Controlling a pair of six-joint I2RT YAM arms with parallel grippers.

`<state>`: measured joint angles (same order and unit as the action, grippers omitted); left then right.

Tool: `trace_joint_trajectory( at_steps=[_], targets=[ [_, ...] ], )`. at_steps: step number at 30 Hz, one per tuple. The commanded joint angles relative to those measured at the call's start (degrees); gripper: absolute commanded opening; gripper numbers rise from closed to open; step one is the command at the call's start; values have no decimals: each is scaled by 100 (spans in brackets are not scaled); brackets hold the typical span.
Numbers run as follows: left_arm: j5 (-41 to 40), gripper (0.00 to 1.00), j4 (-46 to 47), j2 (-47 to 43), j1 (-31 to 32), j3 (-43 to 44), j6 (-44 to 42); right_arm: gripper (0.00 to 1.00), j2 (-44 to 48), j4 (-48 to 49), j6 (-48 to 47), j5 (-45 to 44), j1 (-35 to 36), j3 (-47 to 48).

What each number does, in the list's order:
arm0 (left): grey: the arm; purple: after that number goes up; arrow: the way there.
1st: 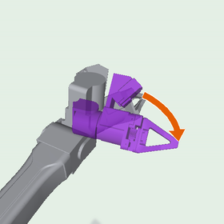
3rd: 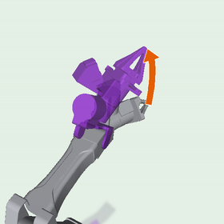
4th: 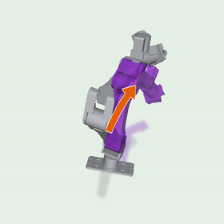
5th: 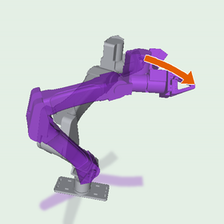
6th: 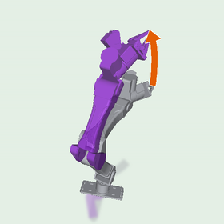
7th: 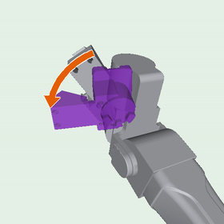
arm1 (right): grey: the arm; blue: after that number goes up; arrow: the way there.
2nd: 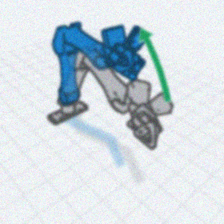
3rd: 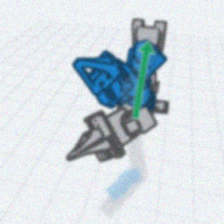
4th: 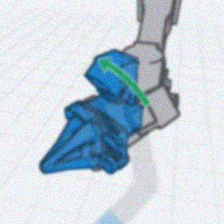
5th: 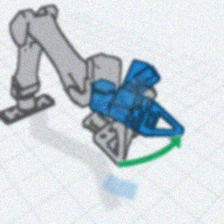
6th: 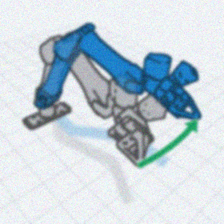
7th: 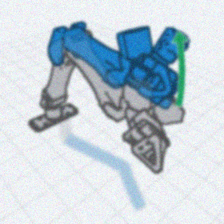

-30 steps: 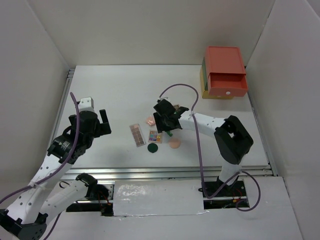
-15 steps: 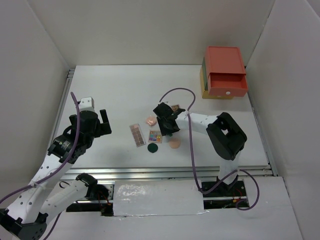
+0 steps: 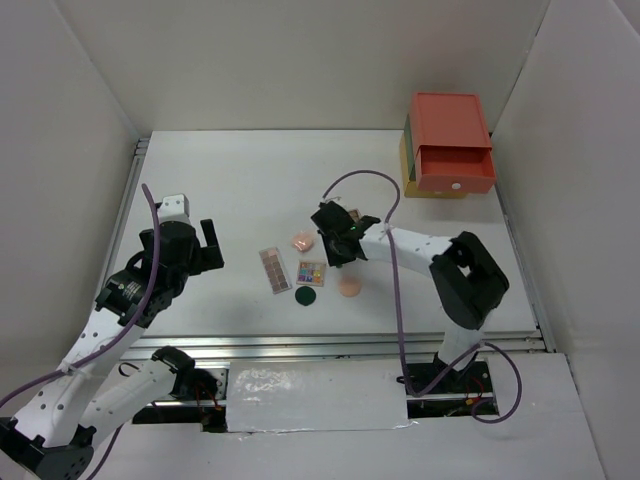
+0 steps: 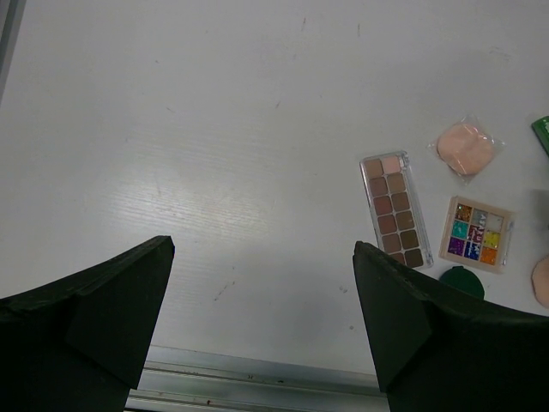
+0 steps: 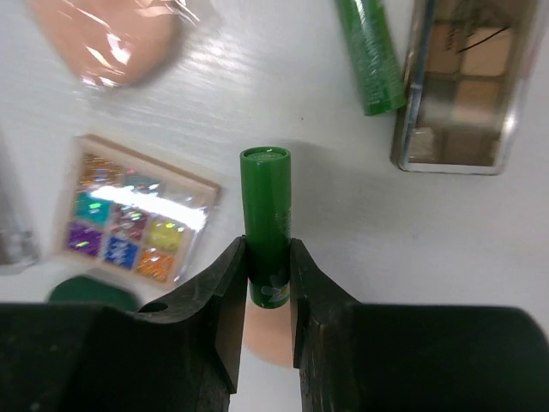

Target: Organize the makeup

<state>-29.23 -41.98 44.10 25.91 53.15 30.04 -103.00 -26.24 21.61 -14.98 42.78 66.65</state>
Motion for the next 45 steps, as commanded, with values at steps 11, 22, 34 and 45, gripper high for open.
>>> trace_joint_trajectory(
  at_steps=[11, 22, 34, 45],
  targets=[
    [58, 99, 172, -208, -25, 143, -104, 0, 3506, 1771, 2250, 1007, -3318, -593],
    [111, 99, 199, -252, -16, 126, -121, 0, 1837, 243, 3622, 646, -4823, 1130],
    [225, 99, 243, -270, -16, 108, -165, 42, 1370, 84, 3306, 628, -4937, 1798],
    [260, 99, 260, -261, -16, 100, -192, 81, 1809, 705, 2448, 1294, -4588, 1580]
  ],
)
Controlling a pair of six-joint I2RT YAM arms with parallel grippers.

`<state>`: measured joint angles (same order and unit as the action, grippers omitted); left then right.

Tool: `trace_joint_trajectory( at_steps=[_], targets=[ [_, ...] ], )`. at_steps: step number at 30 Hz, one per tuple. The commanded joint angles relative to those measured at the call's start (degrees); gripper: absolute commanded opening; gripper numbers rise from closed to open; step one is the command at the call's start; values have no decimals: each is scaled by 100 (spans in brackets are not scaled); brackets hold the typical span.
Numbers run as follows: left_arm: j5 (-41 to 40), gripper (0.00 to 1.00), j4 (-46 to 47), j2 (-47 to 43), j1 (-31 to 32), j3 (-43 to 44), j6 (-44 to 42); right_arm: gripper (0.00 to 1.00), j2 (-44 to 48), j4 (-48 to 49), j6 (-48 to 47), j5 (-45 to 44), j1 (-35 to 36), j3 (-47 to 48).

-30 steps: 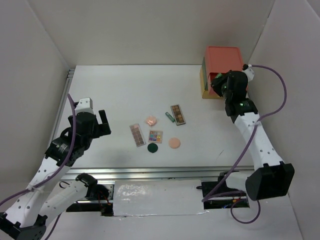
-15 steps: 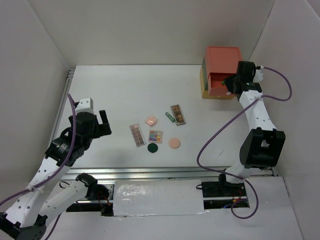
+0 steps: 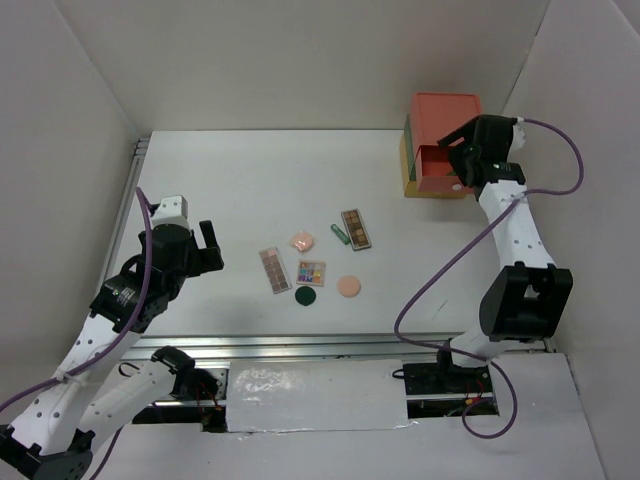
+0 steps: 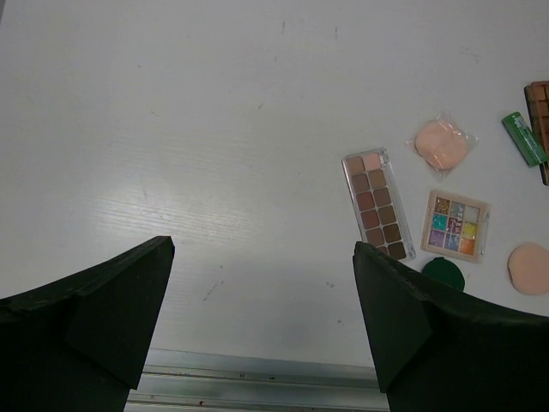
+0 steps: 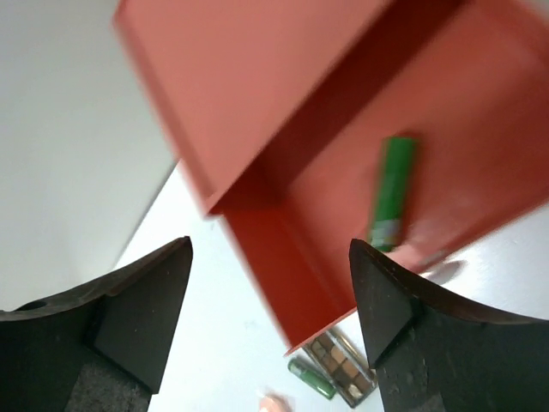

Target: Organize the makeup

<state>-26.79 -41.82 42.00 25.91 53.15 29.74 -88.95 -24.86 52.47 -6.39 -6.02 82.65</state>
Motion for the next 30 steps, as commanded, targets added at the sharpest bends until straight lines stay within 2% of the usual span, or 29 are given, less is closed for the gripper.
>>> trace_joint_trajectory(
  at_steps=[1, 2, 3, 4, 5, 6, 7, 9, 11, 16, 21, 30],
  targets=[
    [7, 99, 254, -51, -16, 108, -161, 81, 448, 857, -1390, 689, 486, -99],
    [7, 99, 245, -51, -25, 100, -161, 80, 422, 1243, -1876, 1423, 758, -91],
    [7, 99, 254, -60, -25, 108, -161, 78, 361, 1256, -2368, 1770, 1335, -4],
    [-2, 99, 236, -51, -16, 108, -152, 78, 265, 856, -3365, 2034, 1680, 136],
    [-11, 99, 236, -25, -16, 108, -152, 78, -67, 477, -3792, 1750, 2066, 529],
    [-54, 99, 227, -25, -16, 108, -135, 78, -296, 21, -4058, 1181, 2792, 759],
    [-81, 99, 227, -16, -25, 108, -135, 77, -586, -680, -4382, 331, 3052, 979],
    [-273, 99, 166, 106, -33, 126, -48, 74, -1412, -1316, -4465, 17, 3483, 1428],
    [-362, 99, -9, 351, -42, 222, 6, 73, -1974, -1364, -4333, -20, 3607, 1526],
    [-468, 99, -72, 494, -60, 240, 67, 74, -2670, -1302, -4376, 225, 3678, 1657],
    [-398, 99, 8, 397, -60, 214, 23, 72, -2953, -1337, -4508, 437, 3740, 1623],
    [-292, 99, 60, 362, -60, 196, -29, 61, -3049, -1109, -4465, 551, 3854, 1166]
  ],
)
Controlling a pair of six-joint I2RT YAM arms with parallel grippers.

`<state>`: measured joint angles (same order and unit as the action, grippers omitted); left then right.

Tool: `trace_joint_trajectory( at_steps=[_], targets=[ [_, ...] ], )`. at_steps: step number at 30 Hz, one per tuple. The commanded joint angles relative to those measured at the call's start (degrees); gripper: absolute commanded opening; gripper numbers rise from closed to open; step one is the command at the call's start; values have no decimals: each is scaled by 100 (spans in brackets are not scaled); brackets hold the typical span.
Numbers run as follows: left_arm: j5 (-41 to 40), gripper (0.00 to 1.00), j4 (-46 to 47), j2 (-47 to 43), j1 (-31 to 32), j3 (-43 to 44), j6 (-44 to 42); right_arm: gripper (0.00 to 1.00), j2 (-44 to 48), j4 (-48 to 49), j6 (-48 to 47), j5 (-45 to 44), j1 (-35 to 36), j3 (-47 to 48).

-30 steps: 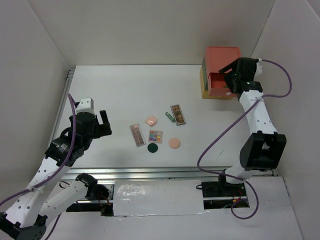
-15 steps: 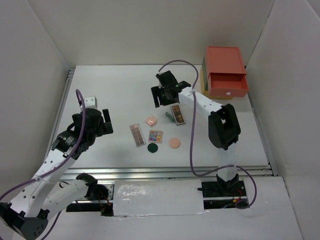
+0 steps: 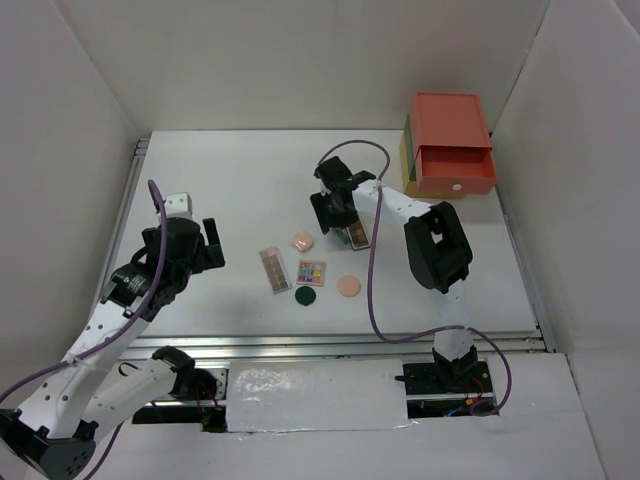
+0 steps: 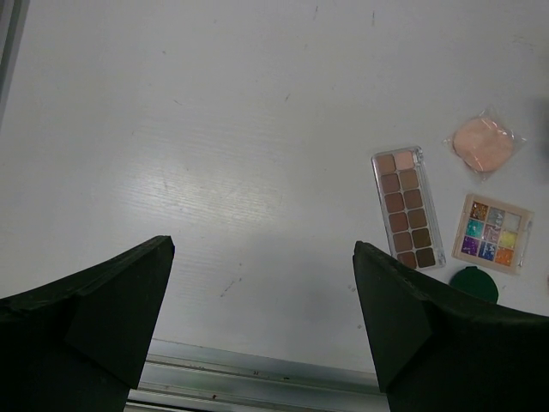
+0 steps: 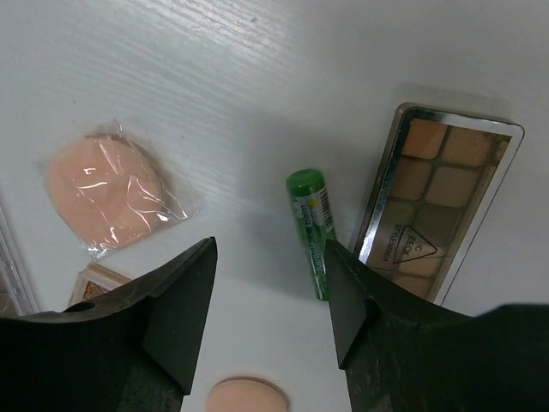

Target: Organize the makeup

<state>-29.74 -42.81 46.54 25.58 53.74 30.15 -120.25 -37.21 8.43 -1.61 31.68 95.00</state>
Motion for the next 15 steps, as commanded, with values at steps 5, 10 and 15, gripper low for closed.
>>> trace_joint_trajectory(
  at_steps=[5, 10, 15],
  targets=[
    [64, 99, 167, -110, -27, 120, -88, 61, -86, 153, 45, -173, 101, -52],
    [117, 99, 211, -154, -27, 111, -115, 61, -209, 162, 80, -393, 84, 44],
    [170, 100, 229, -172, -36, 102, -141, 58, -359, 126, 80, -420, 75, 150]
  ],
)
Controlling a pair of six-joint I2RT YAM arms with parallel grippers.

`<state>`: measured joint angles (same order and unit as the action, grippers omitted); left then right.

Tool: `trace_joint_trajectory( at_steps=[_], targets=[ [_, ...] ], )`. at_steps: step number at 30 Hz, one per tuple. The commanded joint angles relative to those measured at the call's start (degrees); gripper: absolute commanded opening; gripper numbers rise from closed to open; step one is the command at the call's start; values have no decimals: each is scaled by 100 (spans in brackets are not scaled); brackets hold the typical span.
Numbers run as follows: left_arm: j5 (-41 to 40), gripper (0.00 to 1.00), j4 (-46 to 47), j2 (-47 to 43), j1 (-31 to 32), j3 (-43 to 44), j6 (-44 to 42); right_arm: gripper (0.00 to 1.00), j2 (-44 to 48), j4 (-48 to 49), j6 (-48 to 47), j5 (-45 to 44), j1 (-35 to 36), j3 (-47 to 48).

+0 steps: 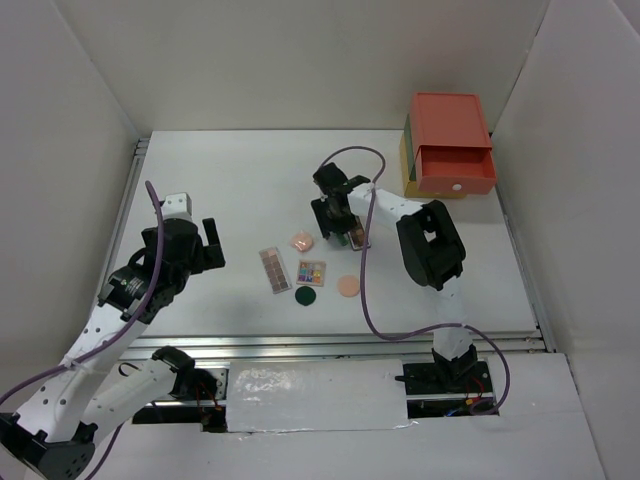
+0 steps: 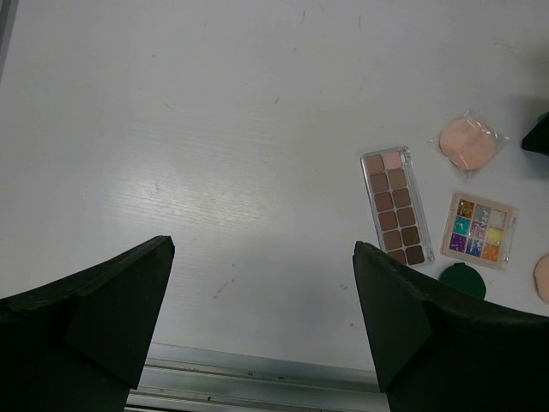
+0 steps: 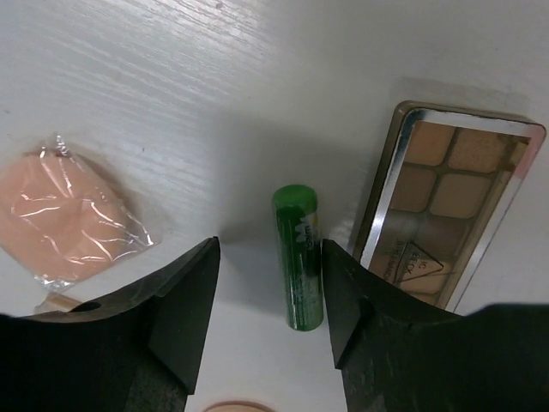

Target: Organize the makeup

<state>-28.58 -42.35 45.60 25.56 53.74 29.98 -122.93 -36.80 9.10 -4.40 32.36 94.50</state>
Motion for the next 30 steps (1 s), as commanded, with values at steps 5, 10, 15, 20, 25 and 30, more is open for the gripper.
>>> trace_joint_trajectory(
  at_steps=[5, 10, 15, 20, 25, 30],
  targets=[
    [72, 99, 192, -78, -25, 102, -124, 36, -213, 6, 48, 193, -10, 245],
    [98, 99, 201, -87, -25, 93, -141, 18, 49, 207, 231, 308, -2, 34],
    [151, 99, 227, -96, -25, 84, -159, 15, 1313, 664, 653, 344, -124, -317],
    [195, 99, 244, -113, -25, 76, -168, 17, 3113, 1534, 1899, 414, -1220, -931],
    [195, 99, 253, -157, -16, 84, -176, 18, 4258, 2263, 3762, -393, -2856, -1837],
    [186, 99, 262, -201, -16, 76, -176, 19, 4120, 1852, 4414, -702, -3613, -1409]
  ],
)
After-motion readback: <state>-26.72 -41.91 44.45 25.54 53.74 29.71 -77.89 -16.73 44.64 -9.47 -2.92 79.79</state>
